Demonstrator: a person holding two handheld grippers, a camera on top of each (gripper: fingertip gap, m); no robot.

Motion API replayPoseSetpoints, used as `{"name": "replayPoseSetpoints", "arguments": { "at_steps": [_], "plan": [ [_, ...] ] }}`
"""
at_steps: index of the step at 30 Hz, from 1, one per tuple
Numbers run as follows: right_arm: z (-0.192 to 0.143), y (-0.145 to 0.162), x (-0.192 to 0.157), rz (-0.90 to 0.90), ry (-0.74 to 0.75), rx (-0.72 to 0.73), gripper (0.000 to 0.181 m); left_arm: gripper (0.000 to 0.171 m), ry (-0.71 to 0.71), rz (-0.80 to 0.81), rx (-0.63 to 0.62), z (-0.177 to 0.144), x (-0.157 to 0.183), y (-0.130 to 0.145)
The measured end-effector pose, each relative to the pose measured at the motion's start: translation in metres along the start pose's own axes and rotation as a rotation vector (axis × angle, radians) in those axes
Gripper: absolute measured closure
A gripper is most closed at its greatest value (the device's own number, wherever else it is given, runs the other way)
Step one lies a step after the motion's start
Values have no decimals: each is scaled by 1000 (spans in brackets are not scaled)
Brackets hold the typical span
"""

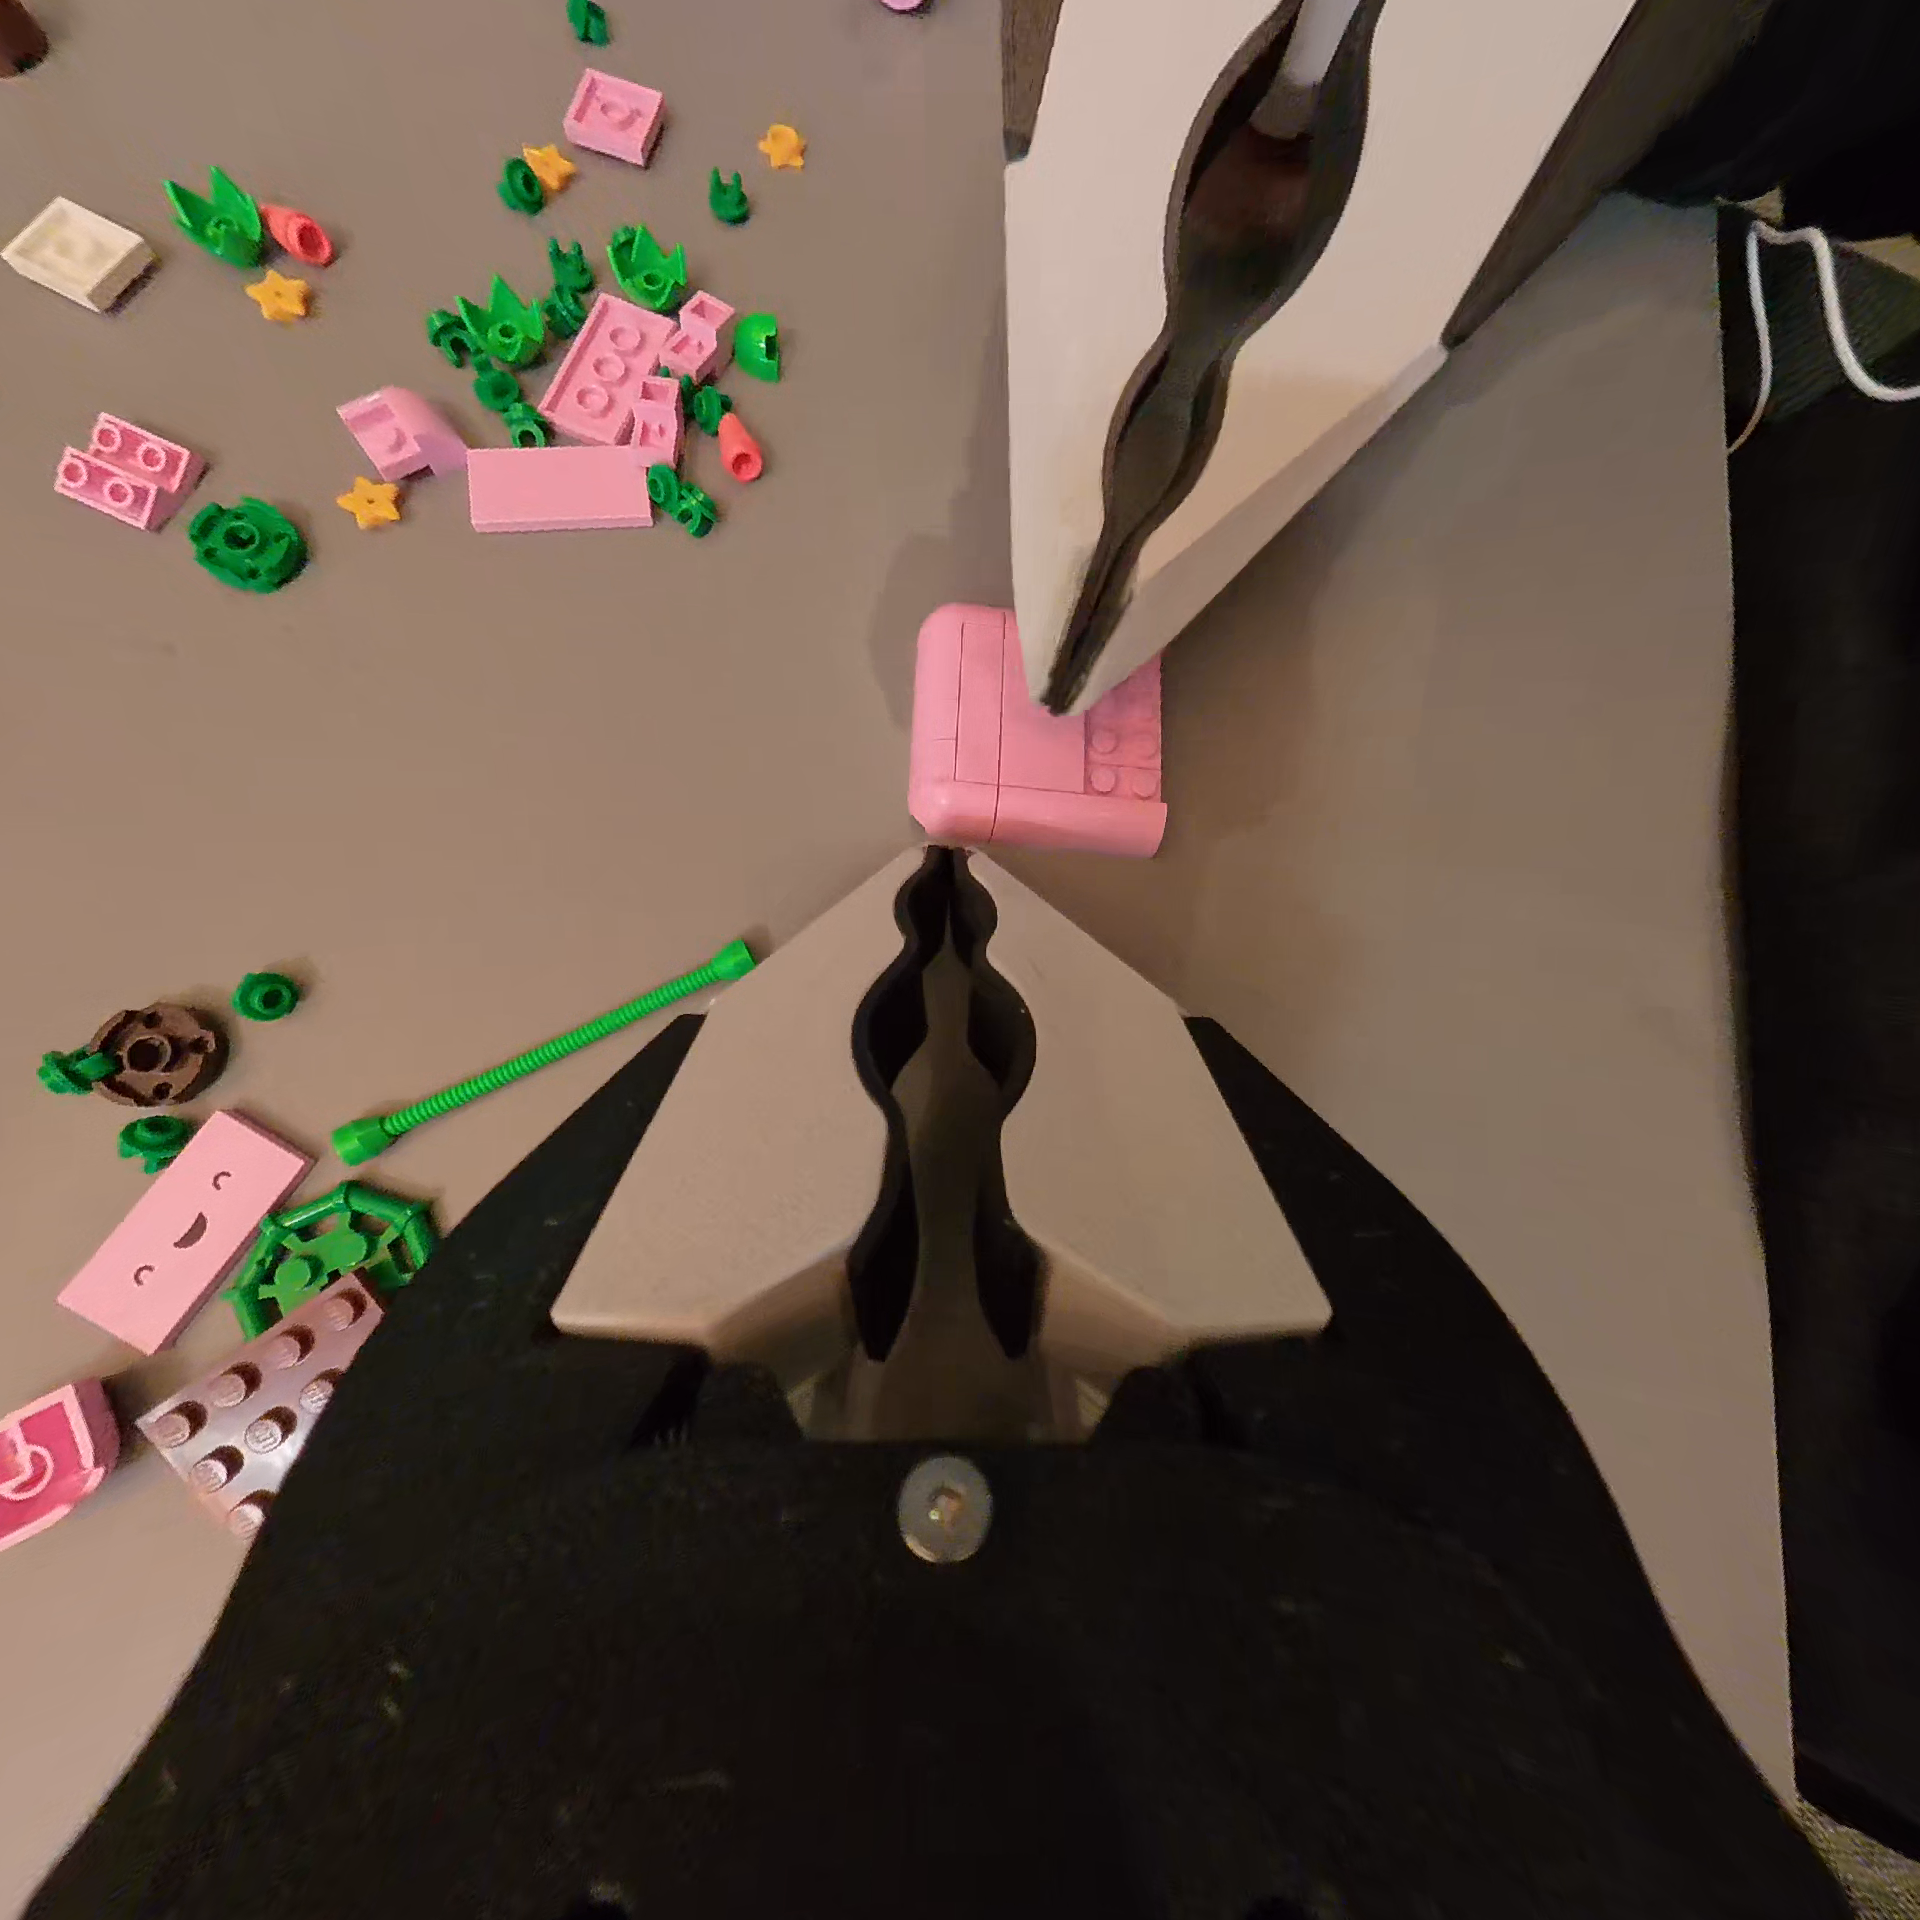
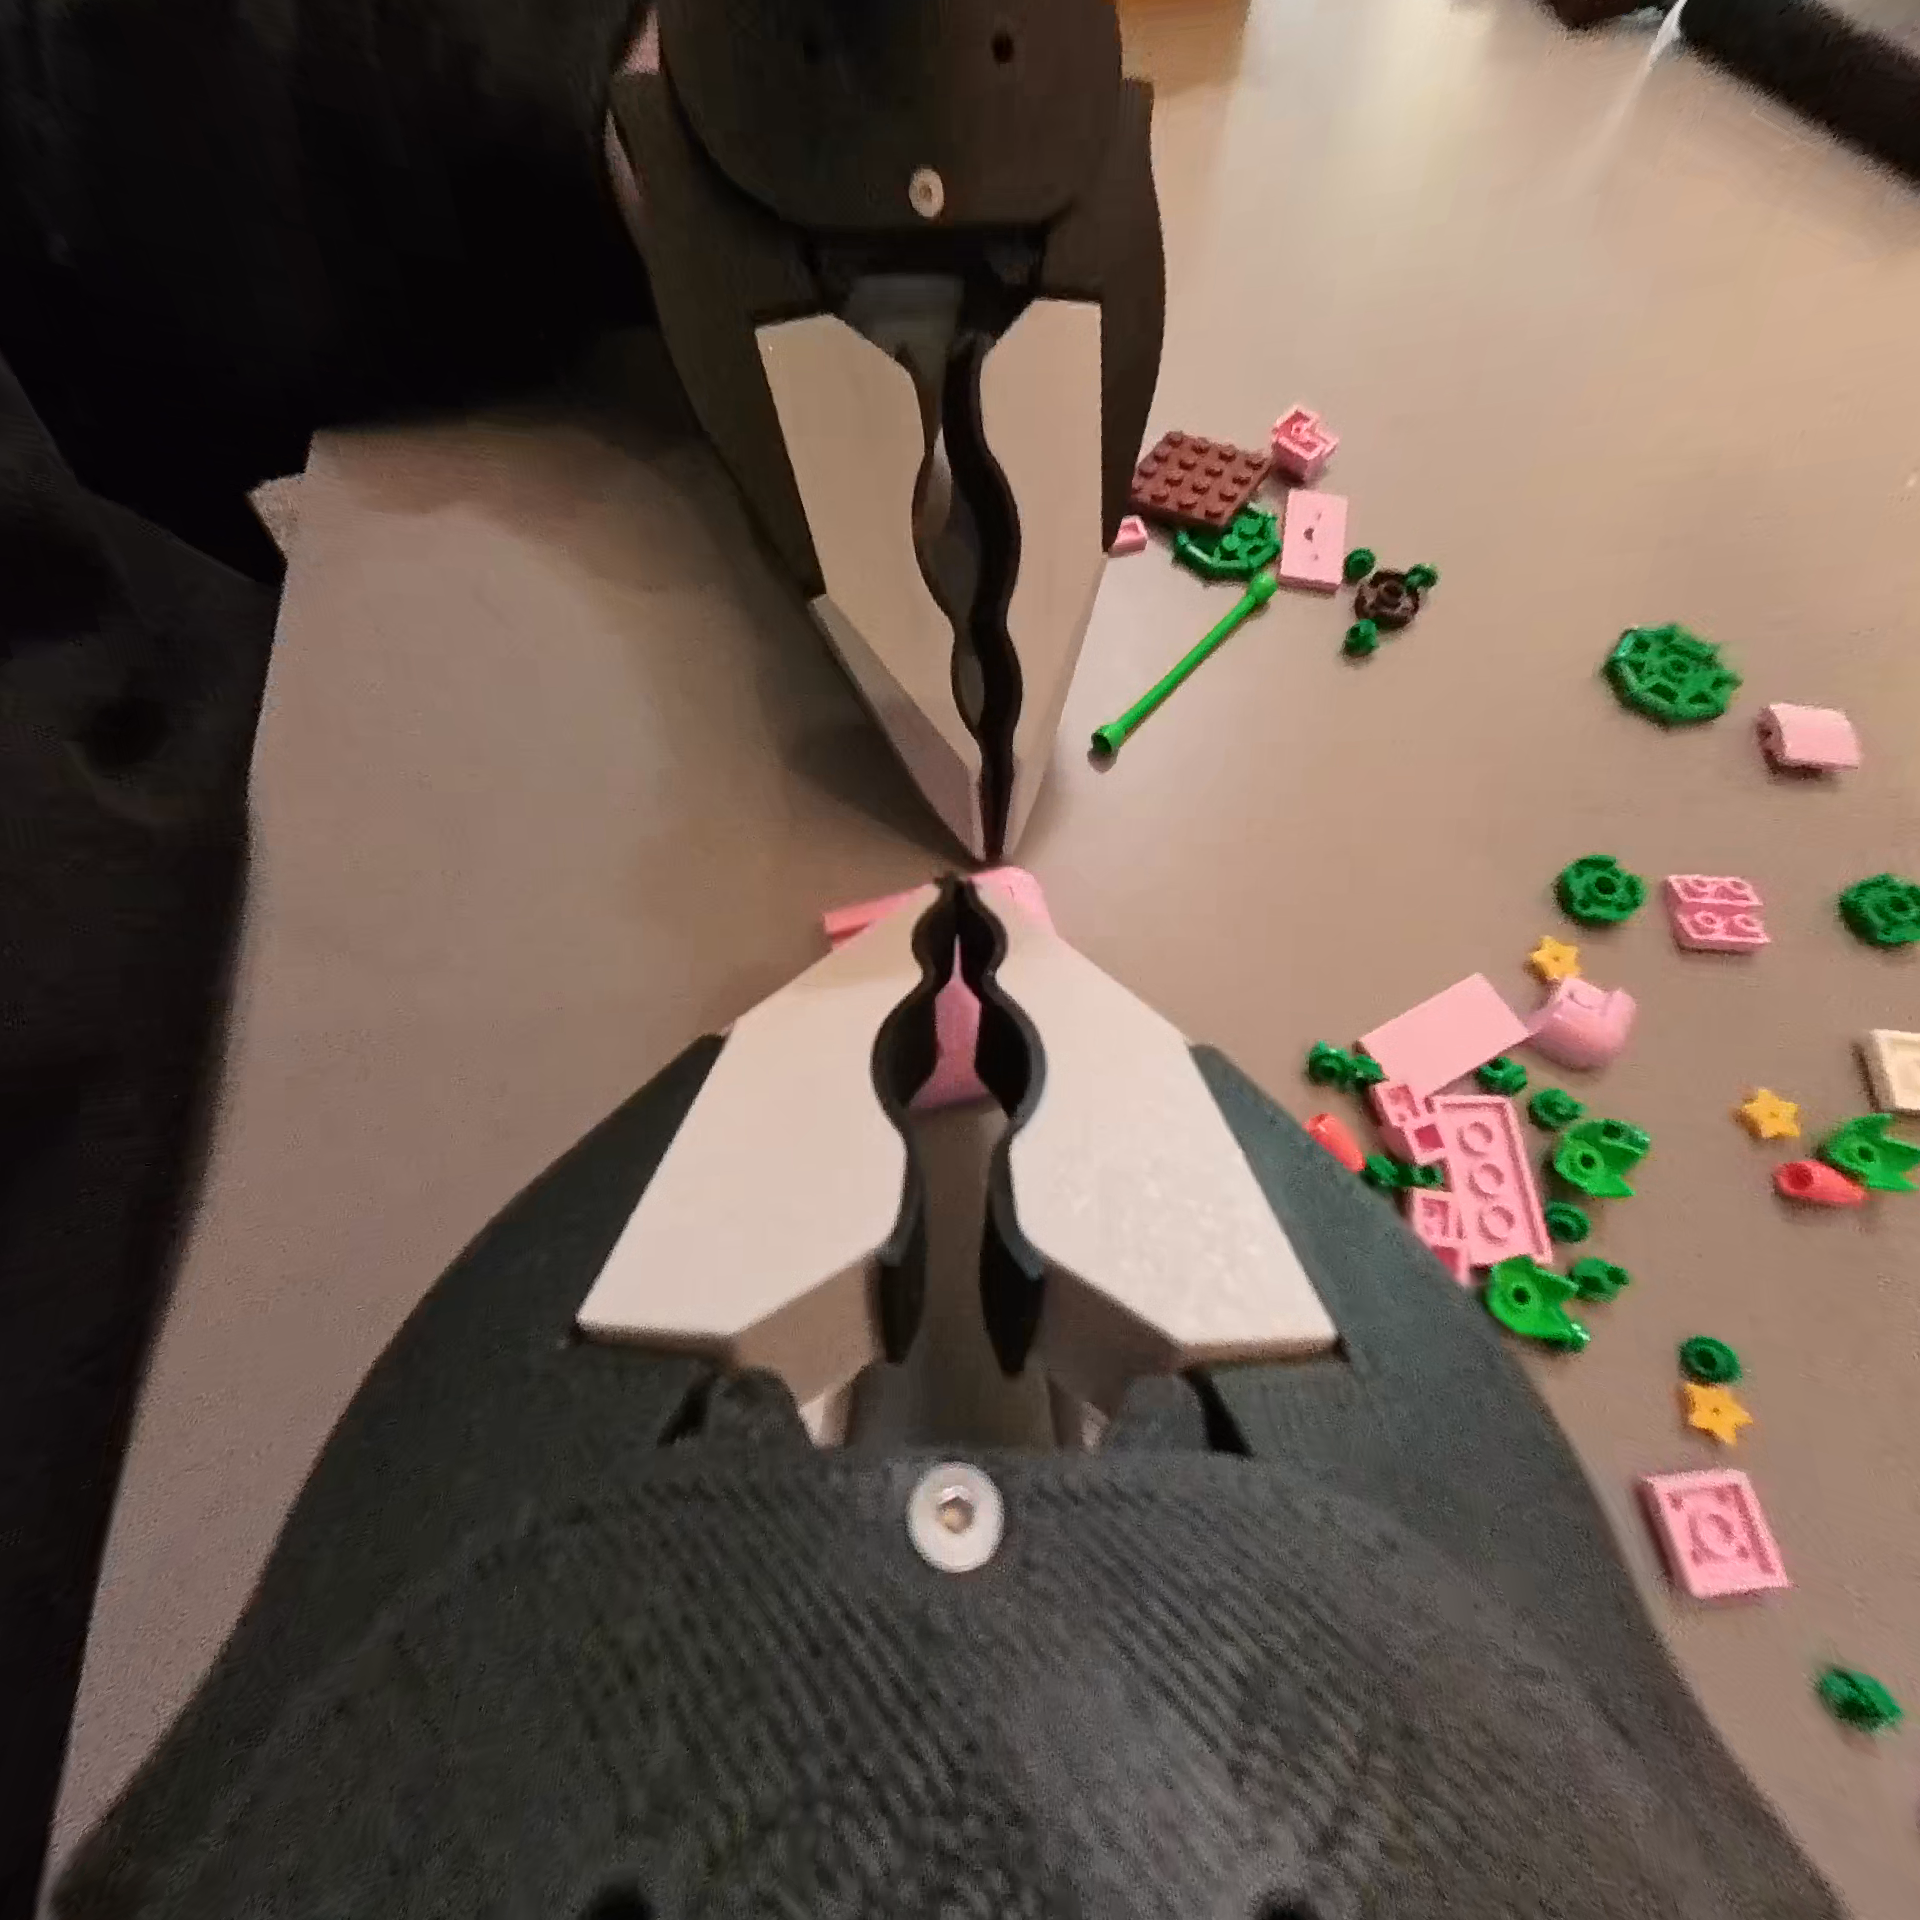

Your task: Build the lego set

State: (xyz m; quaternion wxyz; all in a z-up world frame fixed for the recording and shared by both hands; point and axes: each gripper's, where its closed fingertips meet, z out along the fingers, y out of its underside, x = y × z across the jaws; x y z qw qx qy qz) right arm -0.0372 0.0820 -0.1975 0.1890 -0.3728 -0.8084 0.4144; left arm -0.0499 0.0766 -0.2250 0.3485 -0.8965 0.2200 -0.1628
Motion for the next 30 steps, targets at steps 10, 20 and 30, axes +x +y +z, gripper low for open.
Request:
{"name": "replayPoseSetpoints", "arguments": {
  "at_steps": [10,20,30],
  "plan": [
    [3,6,3,-13,4,-14,181,171,13,-9,2,0,0,0],
    [-71,-23,73,105,287,324,181,171,-162,-67,146,-19,-39,-17],
    [-59,23,120,157,637,19,181,167,-352,-93,280,-39,-65,-36]
  ]
}}
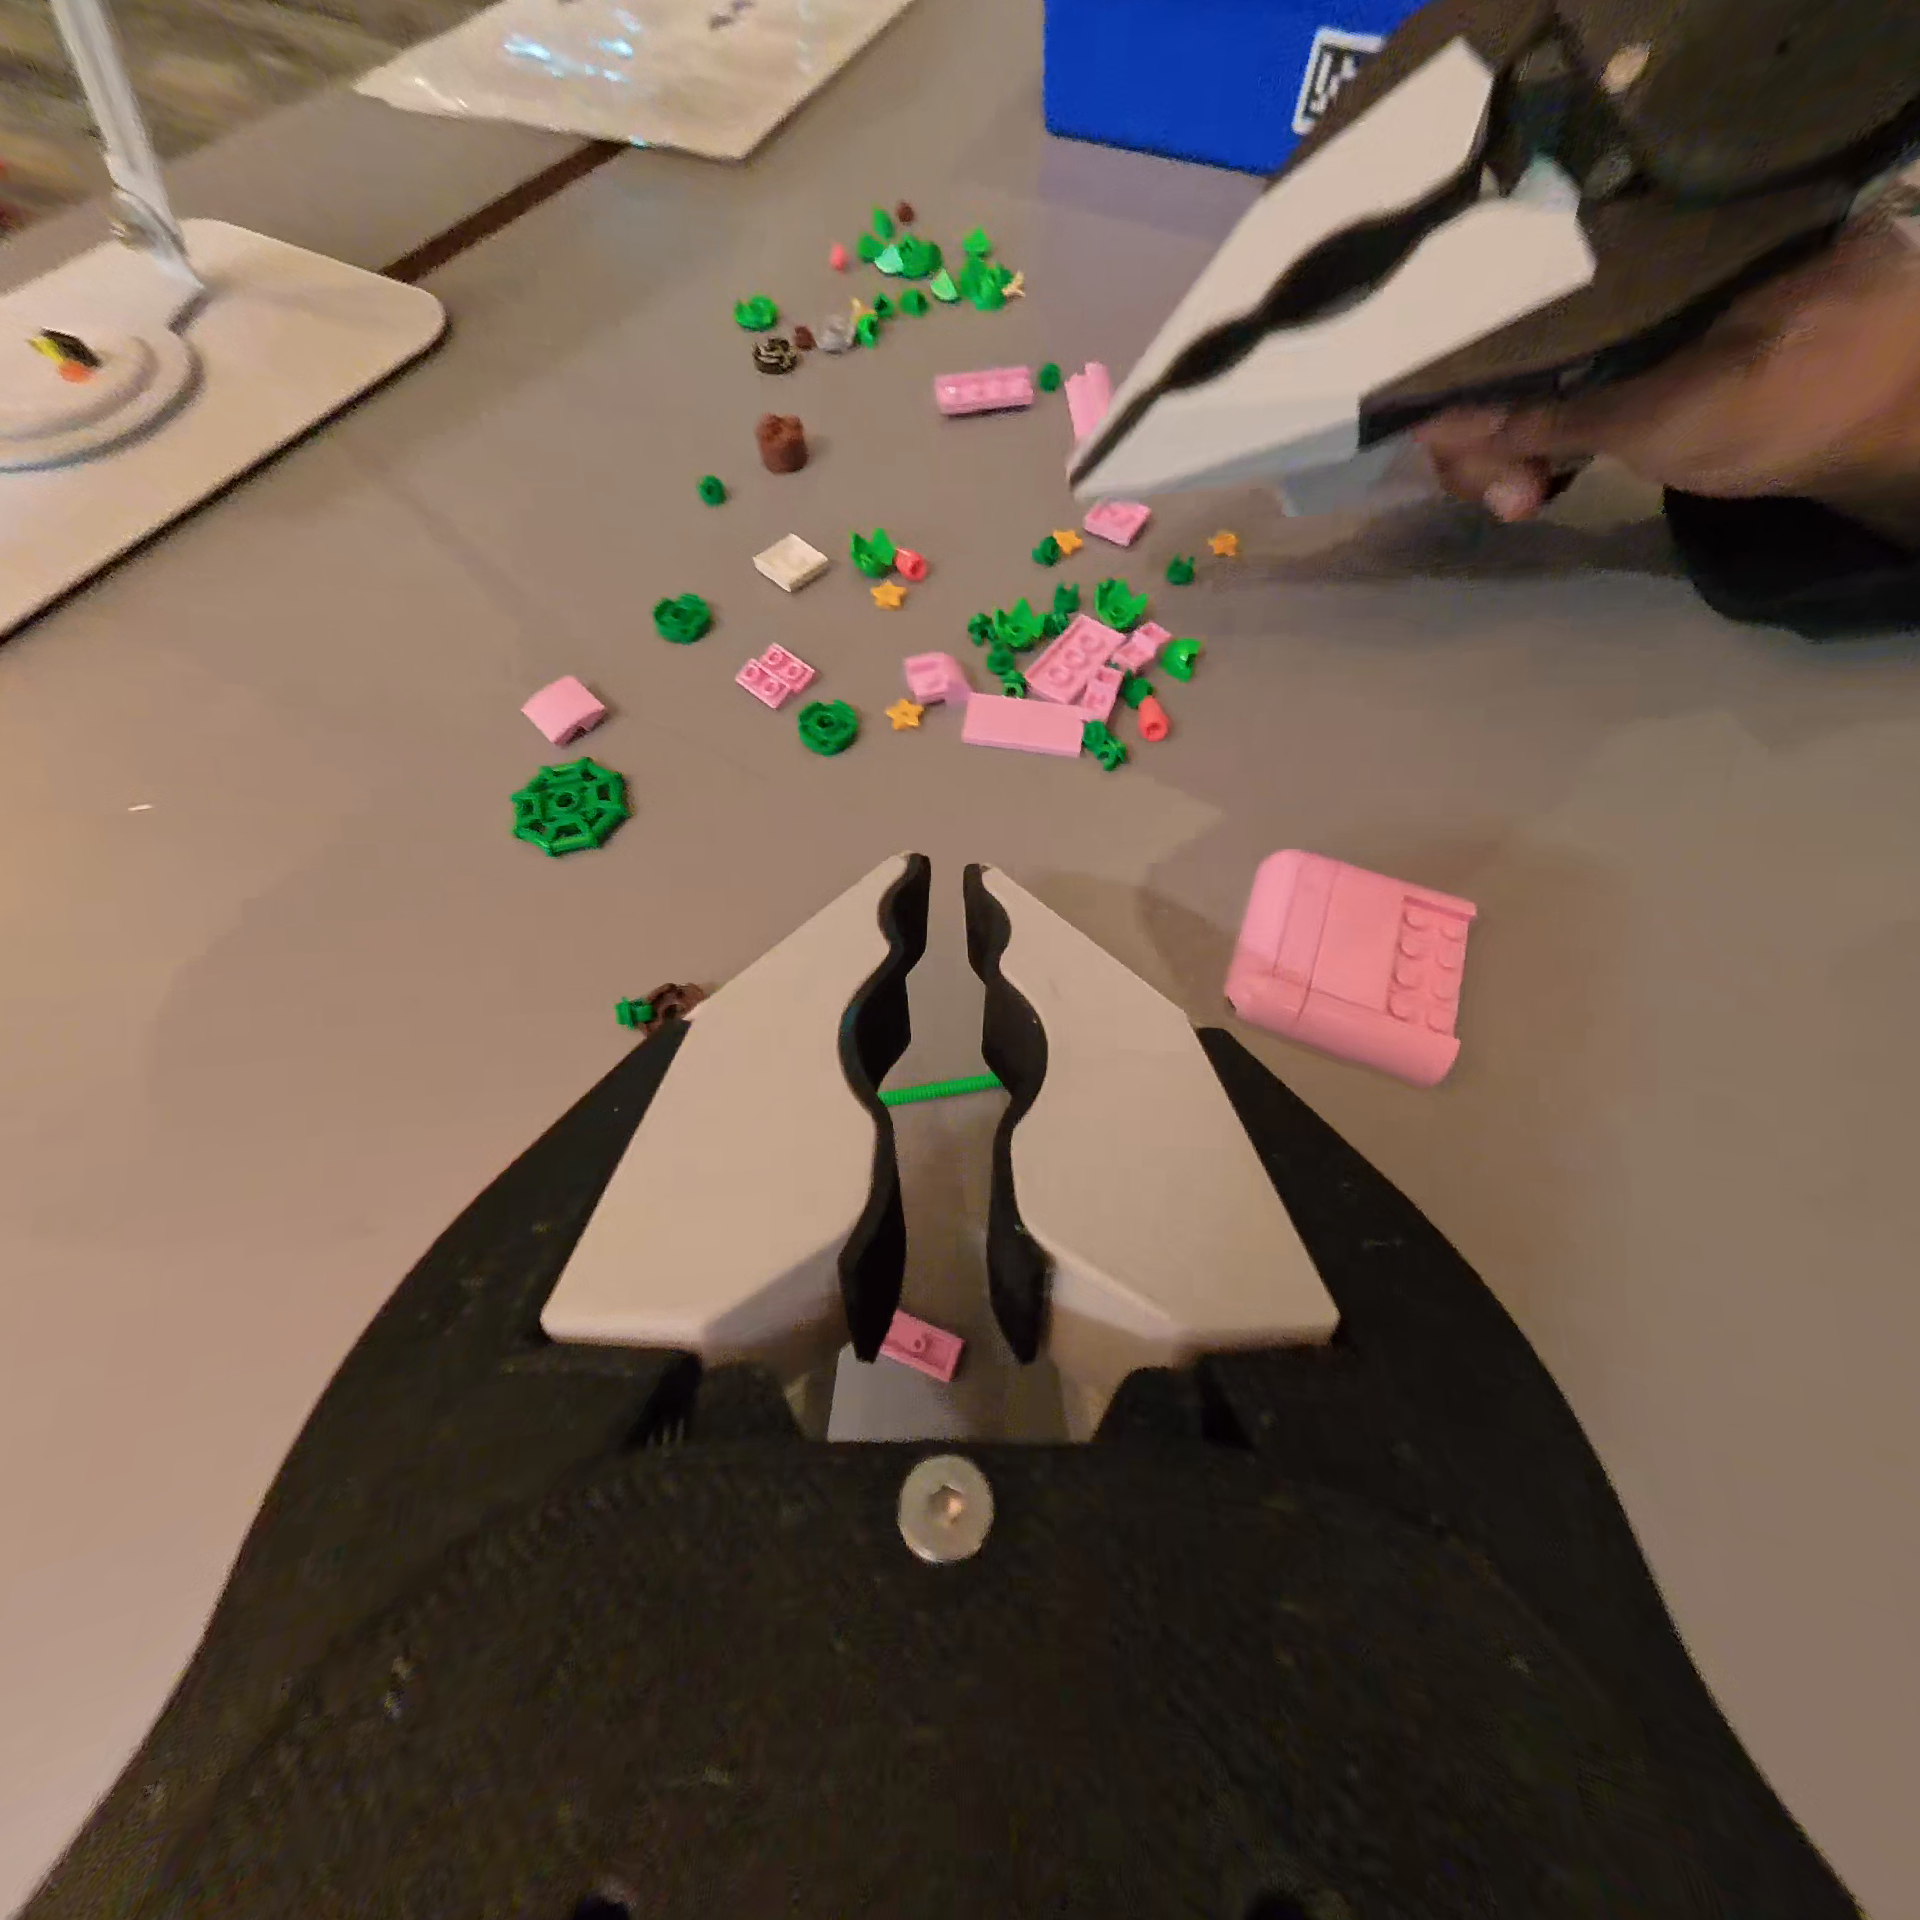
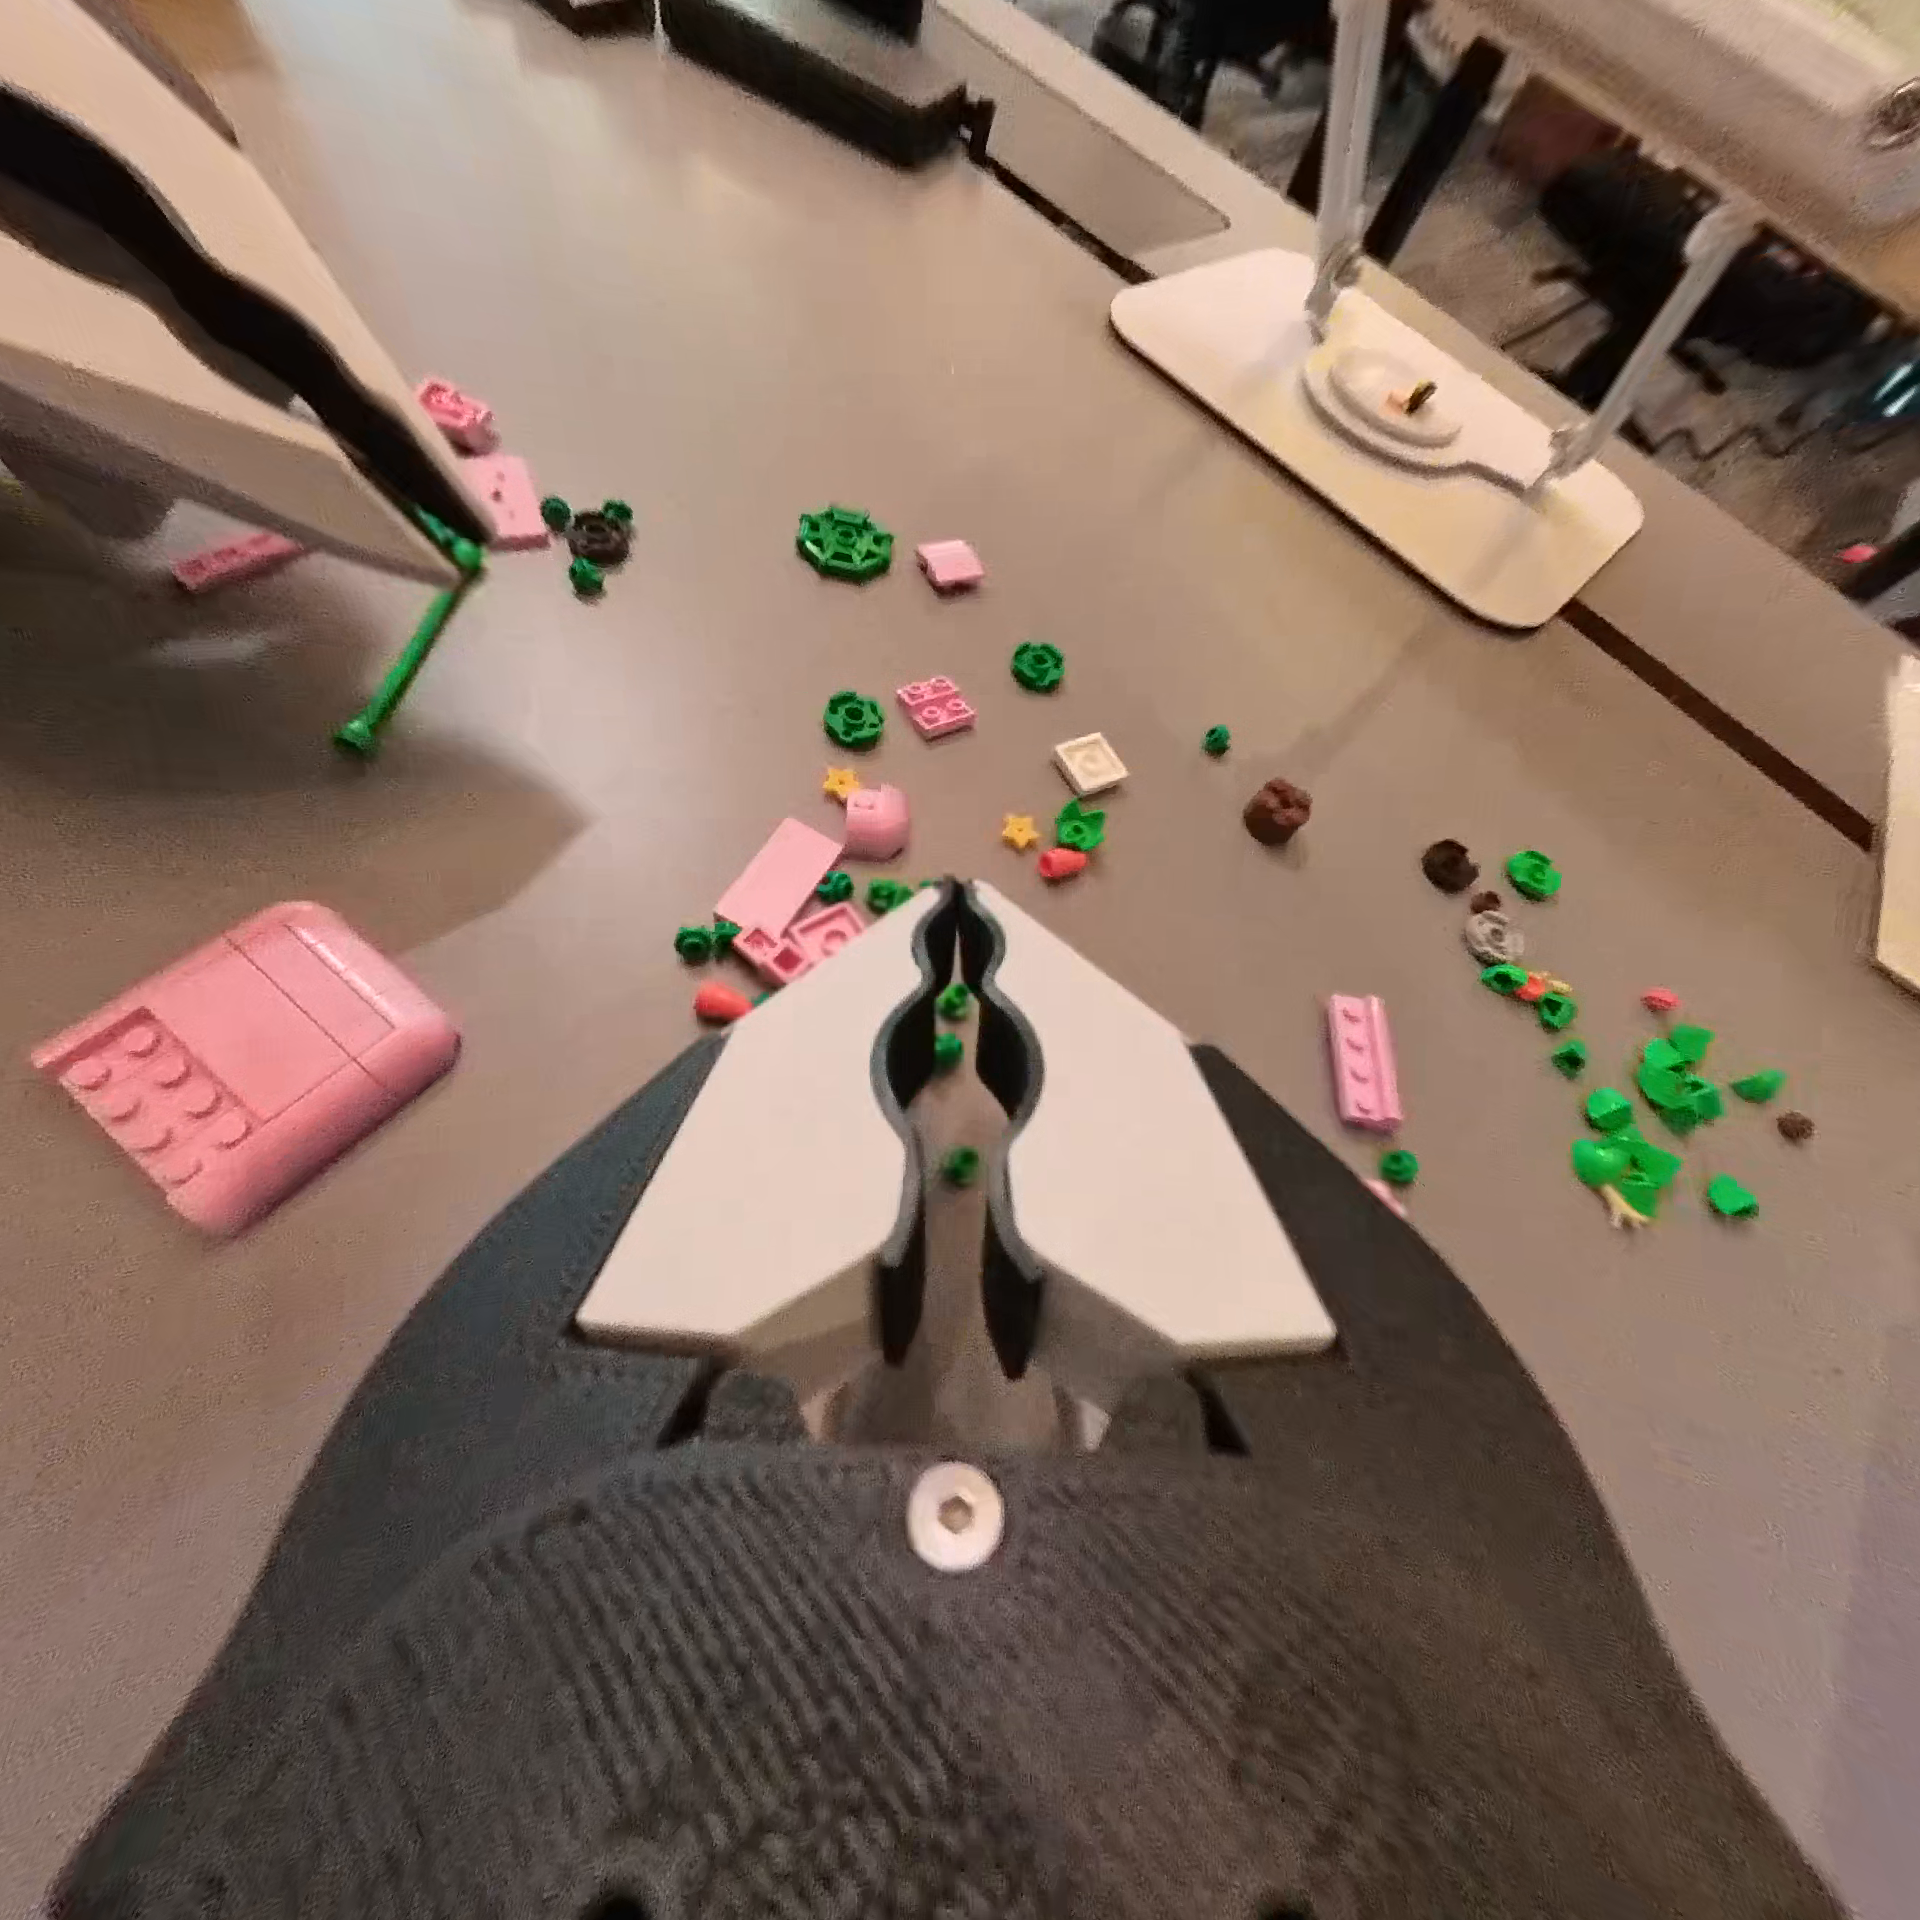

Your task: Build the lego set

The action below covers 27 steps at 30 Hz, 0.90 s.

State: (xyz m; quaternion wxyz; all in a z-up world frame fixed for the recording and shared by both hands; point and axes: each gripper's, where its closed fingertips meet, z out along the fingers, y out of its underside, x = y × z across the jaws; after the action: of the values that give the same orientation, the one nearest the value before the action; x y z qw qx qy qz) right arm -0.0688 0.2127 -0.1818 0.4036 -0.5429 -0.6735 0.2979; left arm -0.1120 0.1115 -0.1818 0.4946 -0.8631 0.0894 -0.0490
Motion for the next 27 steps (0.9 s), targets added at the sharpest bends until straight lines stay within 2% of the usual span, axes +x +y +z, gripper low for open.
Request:
{"name": "replayPoseSetpoints", "arguments": {
  "at_steps": [3,8,19,22,27],
  "plan": [
    [9,12,-10,-31,-18,-75,180,167,-9,-3,9,-1,-1,-2],
    [15,26,-24,28,-132,-151,154,167,-4,5,7,0,1,-1],
    [14,30,-27,126,-203,-177,156,166,0,10,-4,3,4,1],
    [13,30,-29,115,-211,-176,176,166,4,13,-8,4,5,2],
    [11,23,-30,110,-208,-133,177,167,7,21,-5,4,7,1]
  ]
}}
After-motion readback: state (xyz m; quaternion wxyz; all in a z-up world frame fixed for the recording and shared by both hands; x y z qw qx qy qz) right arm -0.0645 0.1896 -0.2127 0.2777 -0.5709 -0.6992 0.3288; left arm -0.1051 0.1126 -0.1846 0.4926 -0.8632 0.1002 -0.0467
